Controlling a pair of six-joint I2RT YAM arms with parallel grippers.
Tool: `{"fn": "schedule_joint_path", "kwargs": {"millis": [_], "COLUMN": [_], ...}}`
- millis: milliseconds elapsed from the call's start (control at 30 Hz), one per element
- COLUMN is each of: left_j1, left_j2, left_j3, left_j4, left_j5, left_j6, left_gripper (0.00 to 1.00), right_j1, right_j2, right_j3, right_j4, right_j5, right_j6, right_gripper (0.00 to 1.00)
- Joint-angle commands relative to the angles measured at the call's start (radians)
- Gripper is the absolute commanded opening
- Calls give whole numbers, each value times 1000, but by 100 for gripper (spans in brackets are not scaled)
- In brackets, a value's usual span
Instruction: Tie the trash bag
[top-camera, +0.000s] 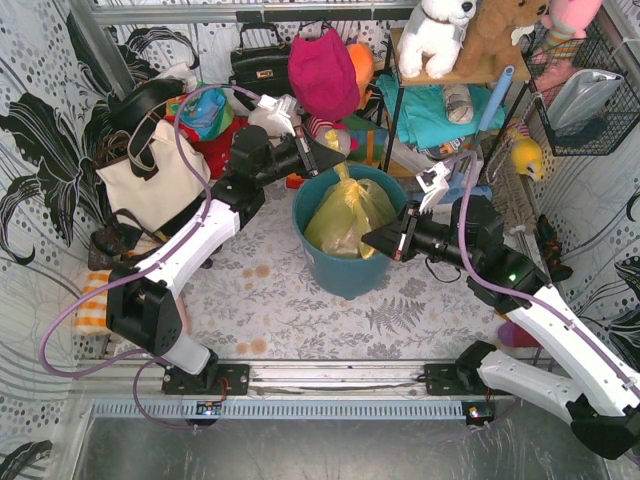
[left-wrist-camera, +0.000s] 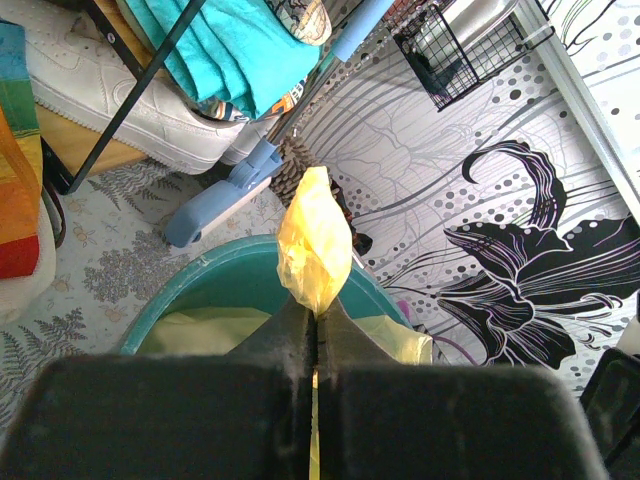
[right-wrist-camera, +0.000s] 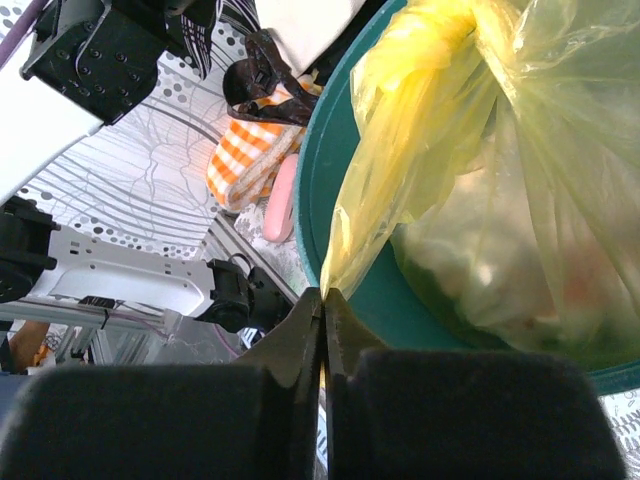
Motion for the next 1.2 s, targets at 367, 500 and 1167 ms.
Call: {"fn": "schedule_joint_path", "kwargs": {"millis": [367, 500, 1167], "left_j1": [6, 6, 6], "left_j2": [-13, -17, -2], "left_j3": [8, 12, 26], "left_j4": [60, 52, 29], "left_j5": [15, 17, -8], "left_j6": [-2, 4, 10], "left_gripper": [0, 0, 0], "right_j1": [4, 5, 4], "right_j2": [-63, -87, -53], "right_j3": [-27, -68, -151], "right_j4": [71, 194, 662], "right_j5": [71, 31, -437], "right_j6": [0, -14, -42], "right_gripper": [0, 0, 0]}}
